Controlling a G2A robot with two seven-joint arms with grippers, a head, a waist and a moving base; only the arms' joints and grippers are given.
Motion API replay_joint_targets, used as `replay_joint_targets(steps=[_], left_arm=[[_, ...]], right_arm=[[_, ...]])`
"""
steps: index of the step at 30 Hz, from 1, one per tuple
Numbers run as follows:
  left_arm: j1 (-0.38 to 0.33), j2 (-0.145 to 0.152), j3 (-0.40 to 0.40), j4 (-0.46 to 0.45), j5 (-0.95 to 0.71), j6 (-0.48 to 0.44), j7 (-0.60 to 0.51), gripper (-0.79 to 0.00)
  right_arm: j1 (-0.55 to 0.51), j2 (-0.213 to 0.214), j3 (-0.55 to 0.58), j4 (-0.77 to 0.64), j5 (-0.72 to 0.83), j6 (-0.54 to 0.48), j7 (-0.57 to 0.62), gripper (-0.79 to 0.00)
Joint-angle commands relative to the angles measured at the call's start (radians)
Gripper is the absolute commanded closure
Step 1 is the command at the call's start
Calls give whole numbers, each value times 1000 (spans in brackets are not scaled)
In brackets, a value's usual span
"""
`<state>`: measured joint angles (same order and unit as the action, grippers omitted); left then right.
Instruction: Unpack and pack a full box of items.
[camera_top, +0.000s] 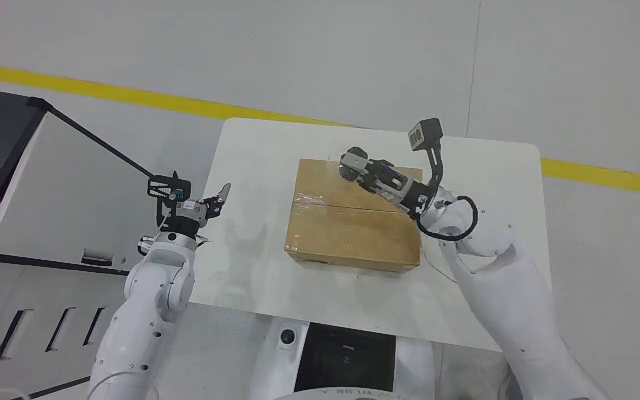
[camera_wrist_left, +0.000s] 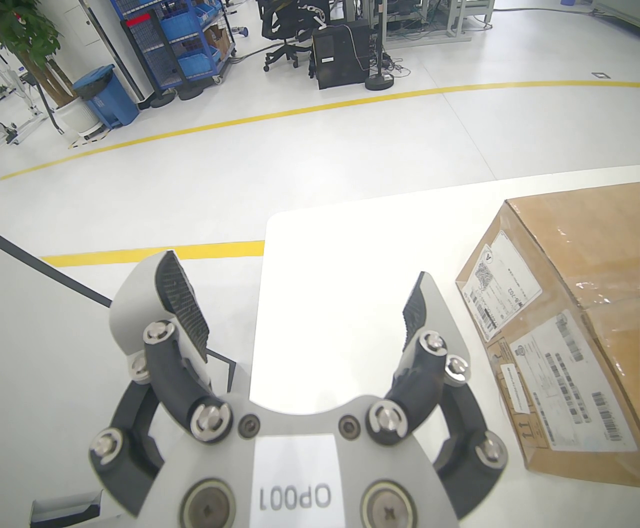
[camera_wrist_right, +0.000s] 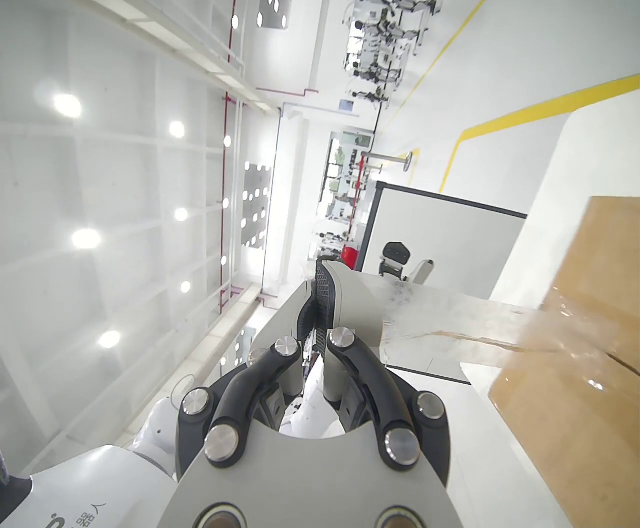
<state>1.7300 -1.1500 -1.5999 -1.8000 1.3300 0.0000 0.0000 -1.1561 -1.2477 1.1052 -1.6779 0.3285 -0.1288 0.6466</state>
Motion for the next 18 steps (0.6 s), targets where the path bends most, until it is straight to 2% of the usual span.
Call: replay_joint_targets(steps=[1, 5, 18], left_arm=[[0, 0, 0, 0, 0, 0, 0, -785], [0, 0, 0, 0, 0, 0, 0, -785], [0, 0, 0, 0, 0, 0, 0, -785]], right_arm=[[70, -16, -55, 61, 25, -16, -10, 0], [139, -47, -120, 156, 173, -45, -41, 0], [143, -50, -133, 135, 158, -31, -44, 0]])
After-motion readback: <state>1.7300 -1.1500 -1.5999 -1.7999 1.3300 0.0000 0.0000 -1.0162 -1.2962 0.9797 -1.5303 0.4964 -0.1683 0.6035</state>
